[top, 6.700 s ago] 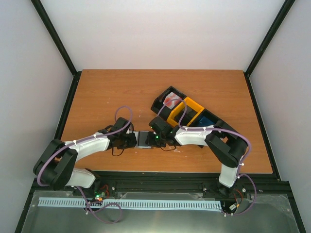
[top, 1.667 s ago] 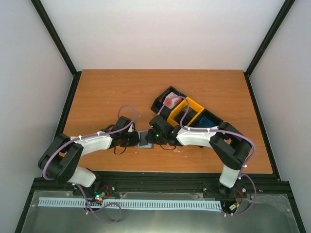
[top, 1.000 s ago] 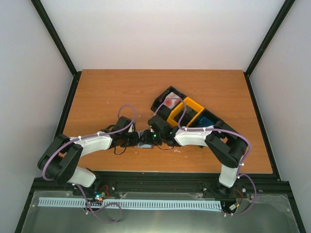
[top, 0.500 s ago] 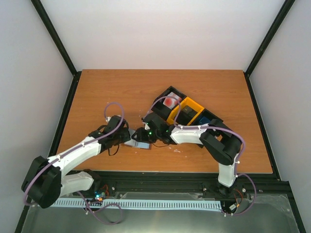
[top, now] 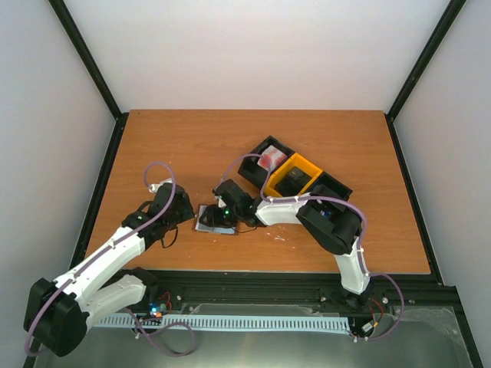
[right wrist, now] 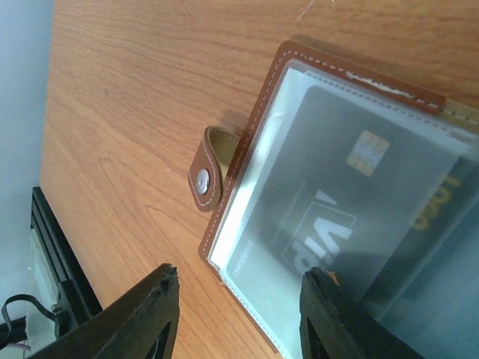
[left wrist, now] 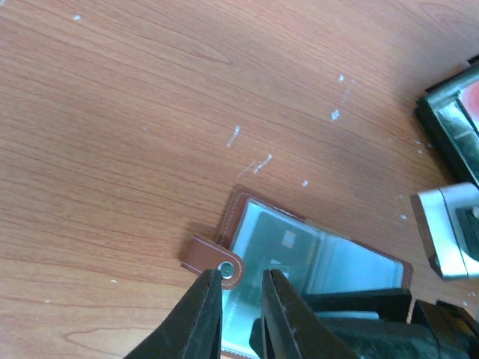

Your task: Put the credit cards into the card holder

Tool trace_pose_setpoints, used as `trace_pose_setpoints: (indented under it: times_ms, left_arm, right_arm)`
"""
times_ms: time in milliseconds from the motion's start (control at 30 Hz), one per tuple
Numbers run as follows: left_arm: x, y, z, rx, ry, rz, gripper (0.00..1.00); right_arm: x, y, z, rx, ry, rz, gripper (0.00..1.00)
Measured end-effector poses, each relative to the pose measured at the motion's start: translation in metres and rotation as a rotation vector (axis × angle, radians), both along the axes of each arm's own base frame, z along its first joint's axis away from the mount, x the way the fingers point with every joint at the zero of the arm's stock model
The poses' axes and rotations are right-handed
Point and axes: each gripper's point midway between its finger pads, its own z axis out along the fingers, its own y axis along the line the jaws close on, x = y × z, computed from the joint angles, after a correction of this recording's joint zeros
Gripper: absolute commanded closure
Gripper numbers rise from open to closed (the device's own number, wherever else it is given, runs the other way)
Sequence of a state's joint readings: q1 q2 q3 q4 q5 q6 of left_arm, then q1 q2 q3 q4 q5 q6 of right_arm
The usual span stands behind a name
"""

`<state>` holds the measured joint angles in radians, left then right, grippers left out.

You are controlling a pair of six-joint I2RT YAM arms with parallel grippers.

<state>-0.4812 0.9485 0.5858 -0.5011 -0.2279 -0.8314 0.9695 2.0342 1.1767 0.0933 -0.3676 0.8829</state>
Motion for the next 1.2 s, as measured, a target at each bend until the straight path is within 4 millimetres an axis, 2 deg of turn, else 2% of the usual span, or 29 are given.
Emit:
trace_pose_setpoints:
  times_ms: [133, 233, 333, 400, 500, 633, 700, 767, 867, 933, 1067, 1200]
  left_arm:
    - [-0.002, -0.011, 0.003, -0.048, -0.008, -0.051, 0.79]
    - [-0.003, -0.02, 0.005, -0.087, -0.015, -0.098, 0.73]
    - [-0.005, -0.029, 0.012, -0.123, -0.037, -0.147, 0.58]
    - [-0.006, -0.036, 0.021, -0.158, -0.073, -0.184, 0.48]
    - [-0.011, -0.048, 0.038, -0.221, -0.137, -0.264, 0.37]
    - [-0.016, -0.068, 0.055, -0.282, -0.186, -0.386, 0.28]
    - [-0.019, -0.076, 0.059, -0.304, -0.193, -0.437, 0.13]
    - [-0.022, -0.082, 0.063, -0.321, -0.202, -0.481, 0.03]
    - [-0.025, -0.087, 0.067, -0.331, -0.216, -0.518, 0.0]
    - [-0.025, -0.088, 0.069, -0.333, -0.227, -0.531, 0.0]
    - [-0.025, -0.089, 0.071, -0.33, -0.238, -0.542, 0.0]
    - [-0.024, -0.089, 0.067, -0.313, -0.23, -0.548, 0.0]
  right_arm:
    - [0.003, 0.0, 0.002, -0.011, -0.019, -0.006, 0.55]
    - [0.004, -0.008, 0.011, -0.041, -0.052, -0.007, 0.55]
    - [0.007, -0.02, 0.042, -0.039, -0.118, -0.007, 0.53]
    - [0.01, -0.031, 0.073, -0.018, -0.181, -0.006, 0.51]
    - [0.017, -0.063, 0.127, -0.004, -0.322, -0.016, 0.47]
    - [0.018, -0.12, 0.182, -0.048, -0.5, -0.074, 0.33]
    - [0.017, -0.15, 0.2, -0.08, -0.554, -0.118, 0.28]
    - [0.024, -0.186, 0.213, -0.133, -0.59, -0.189, 0.24]
    - [0.036, -0.239, 0.215, -0.251, -0.596, -0.301, 0.21]
    - [0.038, -0.262, 0.209, -0.335, -0.579, -0.333, 0.2]
    - [0.033, -0.286, 0.191, -0.464, -0.546, -0.314, 0.23]
    - [0.037, -0.311, 0.173, -0.58, -0.506, -0.319, 0.37]
